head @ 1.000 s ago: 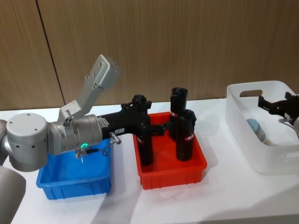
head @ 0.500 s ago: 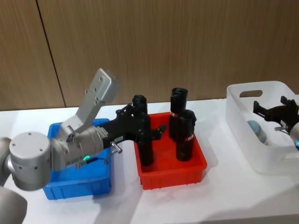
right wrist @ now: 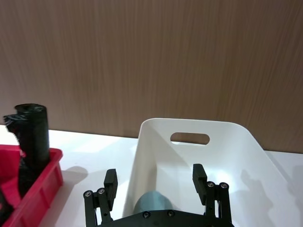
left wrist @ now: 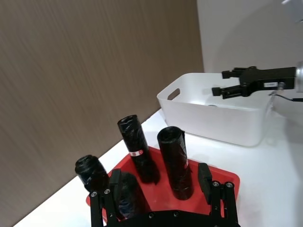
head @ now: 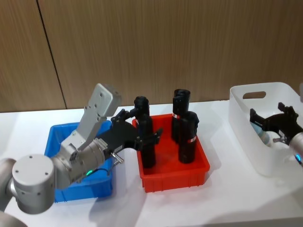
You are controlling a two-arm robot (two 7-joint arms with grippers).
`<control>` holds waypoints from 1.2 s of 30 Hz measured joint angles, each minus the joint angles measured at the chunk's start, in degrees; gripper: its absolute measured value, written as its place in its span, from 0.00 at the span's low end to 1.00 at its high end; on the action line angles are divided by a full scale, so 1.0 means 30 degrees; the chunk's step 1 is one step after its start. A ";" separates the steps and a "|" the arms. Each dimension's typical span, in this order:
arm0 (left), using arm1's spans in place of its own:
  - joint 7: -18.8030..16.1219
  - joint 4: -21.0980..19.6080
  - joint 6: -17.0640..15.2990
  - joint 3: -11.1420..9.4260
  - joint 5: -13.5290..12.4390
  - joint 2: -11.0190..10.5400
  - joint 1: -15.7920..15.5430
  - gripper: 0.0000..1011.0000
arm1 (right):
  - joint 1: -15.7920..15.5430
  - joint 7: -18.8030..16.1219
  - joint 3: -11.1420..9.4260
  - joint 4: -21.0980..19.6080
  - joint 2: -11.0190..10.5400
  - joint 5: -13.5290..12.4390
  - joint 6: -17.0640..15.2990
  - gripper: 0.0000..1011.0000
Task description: Pick the cotton swabs from the blue box and place them into the white box.
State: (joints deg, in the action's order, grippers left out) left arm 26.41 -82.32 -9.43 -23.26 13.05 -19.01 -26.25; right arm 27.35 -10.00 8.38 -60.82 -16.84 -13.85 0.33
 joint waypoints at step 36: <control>-0.8347 -0.3528 0.2800 -0.0907 -0.0510 -0.0947 0.4114 0.99 | -0.6233 0.1376 0.1024 -0.8951 -0.0560 -0.0586 -0.0517 0.99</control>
State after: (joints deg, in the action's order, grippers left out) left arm 1.36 -92.91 -1.03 -25.99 11.52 -21.85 -13.91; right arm 8.65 -5.88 11.45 -87.67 -18.52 -15.61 -1.22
